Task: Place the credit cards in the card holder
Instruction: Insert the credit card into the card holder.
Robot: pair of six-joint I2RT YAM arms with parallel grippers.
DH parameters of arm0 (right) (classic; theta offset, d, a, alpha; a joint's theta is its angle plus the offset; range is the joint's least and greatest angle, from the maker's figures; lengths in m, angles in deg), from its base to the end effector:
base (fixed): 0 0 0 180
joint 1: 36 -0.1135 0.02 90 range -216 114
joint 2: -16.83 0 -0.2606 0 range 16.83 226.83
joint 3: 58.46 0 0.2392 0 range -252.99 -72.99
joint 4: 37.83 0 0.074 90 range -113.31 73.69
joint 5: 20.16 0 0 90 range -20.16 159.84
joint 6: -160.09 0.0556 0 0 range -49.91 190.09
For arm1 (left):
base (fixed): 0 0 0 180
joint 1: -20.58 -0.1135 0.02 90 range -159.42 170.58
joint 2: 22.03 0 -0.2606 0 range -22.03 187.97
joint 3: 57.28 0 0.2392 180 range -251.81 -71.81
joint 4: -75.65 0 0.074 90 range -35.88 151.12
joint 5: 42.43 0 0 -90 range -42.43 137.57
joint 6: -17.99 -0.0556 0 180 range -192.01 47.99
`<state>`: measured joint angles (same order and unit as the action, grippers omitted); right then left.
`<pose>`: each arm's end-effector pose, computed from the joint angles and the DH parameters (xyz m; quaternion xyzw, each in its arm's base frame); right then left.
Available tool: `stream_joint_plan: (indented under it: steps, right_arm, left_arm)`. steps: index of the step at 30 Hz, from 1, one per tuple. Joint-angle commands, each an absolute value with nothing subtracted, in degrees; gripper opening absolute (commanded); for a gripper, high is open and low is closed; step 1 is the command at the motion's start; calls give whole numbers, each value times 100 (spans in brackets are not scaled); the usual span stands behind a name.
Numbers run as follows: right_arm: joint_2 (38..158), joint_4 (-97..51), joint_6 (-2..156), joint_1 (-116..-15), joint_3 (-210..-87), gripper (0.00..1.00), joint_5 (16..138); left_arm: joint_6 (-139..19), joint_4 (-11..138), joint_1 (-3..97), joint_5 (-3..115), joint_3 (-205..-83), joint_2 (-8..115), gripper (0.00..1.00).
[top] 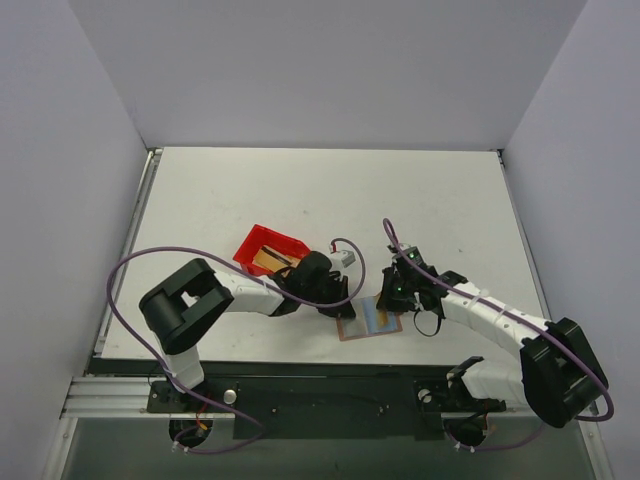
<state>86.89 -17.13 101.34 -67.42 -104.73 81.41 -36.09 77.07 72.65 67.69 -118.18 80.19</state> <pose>0.2004 0.1355 0.1720 -0.0403 0.9174 0.2795 0.2804 0.2011 -0.2891 0.1293 0.1985 0.8728 -0.4034 0.1900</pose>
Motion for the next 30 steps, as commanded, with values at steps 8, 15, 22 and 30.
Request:
stream_joint_plan:
  steps: [8,15,22,30]
  right_arm:
    - [8697,-880,9628,-6711,-11086,0,7248]
    - [7933,-898,9515,-7132,-11324,0,6189]
    - [7361,-1206,9197,-7353,-11262,0,5481]
    - [7185,-1477,9777,-7212,-10876,0,5972]
  left_arm:
    - [-3650,7659,7191,6559,-11576,8063,0]
    - [-3711,7773,7173,6481,-11515,7783,0]
    - [-4063,7388,7147,5962,-11707,7140,0]
    - [-3984,7501,7138,6049,-11480,7210,0]
